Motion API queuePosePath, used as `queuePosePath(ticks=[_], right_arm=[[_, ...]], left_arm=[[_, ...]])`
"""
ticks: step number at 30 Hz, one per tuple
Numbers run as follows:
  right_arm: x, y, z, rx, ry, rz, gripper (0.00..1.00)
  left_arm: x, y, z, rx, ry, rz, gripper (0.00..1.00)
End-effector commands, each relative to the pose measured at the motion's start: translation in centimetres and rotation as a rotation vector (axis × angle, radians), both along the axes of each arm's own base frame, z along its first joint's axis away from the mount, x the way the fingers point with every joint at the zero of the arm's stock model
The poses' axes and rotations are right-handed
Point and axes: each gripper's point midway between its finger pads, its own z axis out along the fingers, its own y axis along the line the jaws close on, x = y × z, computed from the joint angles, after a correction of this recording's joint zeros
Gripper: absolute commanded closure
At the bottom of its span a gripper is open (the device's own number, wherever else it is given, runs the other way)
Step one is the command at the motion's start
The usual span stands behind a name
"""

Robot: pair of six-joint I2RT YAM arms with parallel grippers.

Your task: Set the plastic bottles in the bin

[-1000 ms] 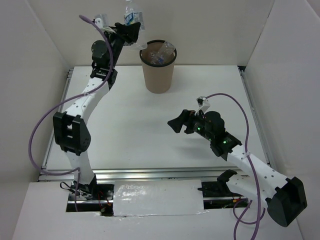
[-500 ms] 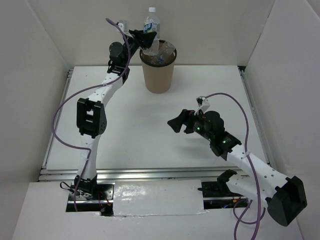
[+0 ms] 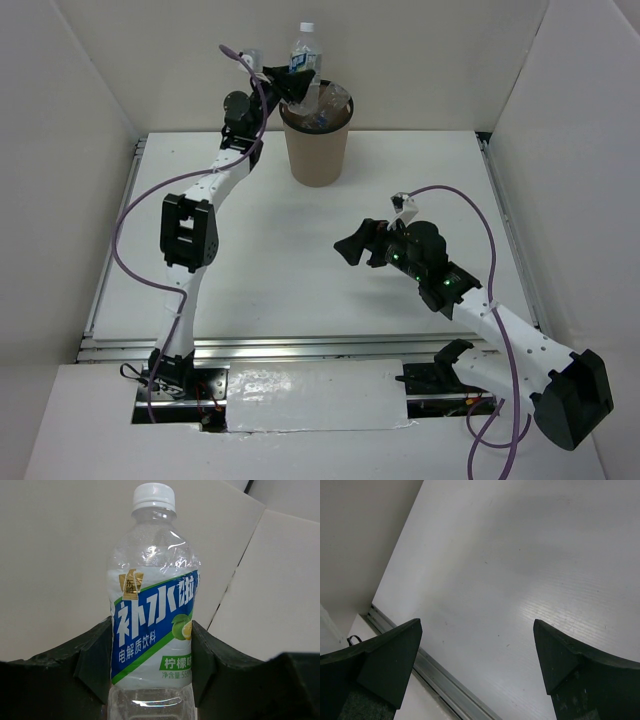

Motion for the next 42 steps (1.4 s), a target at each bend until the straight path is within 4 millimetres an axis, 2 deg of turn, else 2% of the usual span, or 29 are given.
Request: queuePosePath(ticks=[1,4,7,8,10,11,13,19,34,36,37,38,39,40,41,42], right_arm=[[0.1,0.7,2.9,0.035,-0.070,0.027,0.01],[0.1,0.7,2.8,0.030,-0.067,0.024,0.00],[0.1,0.7,2.9,0.032,-0.069,0.026,0.00],[0.1,0.6,2.9,0.031,-0.072,0.024,0.00],[0.1,0.6,2.9,0.031,-0.072,0.023,0.00],[0.0,0.5,3.0,0.032,-0.075,0.021,0.00],[0.0,0.5,3.0,0.033,-0.075,0.021,0.00],[-0.1,0.6,3.1,0.035,-0.077,0.026,0.00],[-0.2,0.6,3.3,0.040,-0.080,0.030,0.00],[-0.2,0.6,3.3,0.037,-0.079,0.029,0.00],[-0.1,0.5,3.3,0.036,-0.079,0.024,0.00],[-0.1,0.5,3.3,0.035,-0.079,0.021,0.00],[0.0,0.3,3.3,0.033,-0.079,0.012,0.00],[0.1,0.1,3.2,0.026,-0.077,-0.002,0.01],[0.2,0.0,3.3,0.026,-0.079,-0.010,0.00],[0.1,-0.1,3.6,0.036,-0.086,-0.017,0.00]], left_arm=[[-1.0,0.4,3.6,-0.013,-0.162,0.030,0.87],[-0.6,0.3,2.7,-0.017,-0.154,0.028,0.66],[-0.6,0.1,2.5,-0.019,-0.156,0.019,0.52],[-0.6,0.0,2.5,-0.018,-0.158,0.017,0.42],[-0.6,0.1,2.6,-0.022,-0.158,0.018,0.32],[-0.7,0.0,2.5,-0.021,-0.155,0.016,0.22],[-0.9,0.2,3.0,-0.023,-0.163,0.020,0.14],[-1.3,0.0,3.7,-0.004,-0.175,0.034,0.04],[-3.0,-0.5,4.8,0.028,-0.187,0.031,0.01],[-4.0,-0.2,5.9,0.018,-0.195,0.027,0.01],[-4.1,-0.1,5.3,0.023,-0.176,0.027,0.01],[-5.3,0.3,7.2,0.015,-0.189,0.035,0.01],[-5.4,0.4,6.4,0.031,-0.161,0.049,0.01],[-6.7,1.0,8.3,0.039,-0.144,0.066,0.01],[-7.2,1.4,8.7,0.051,-0.118,0.085,0.01],[-7.1,2.3,7.5,0.069,-0.052,0.141,0.01]])
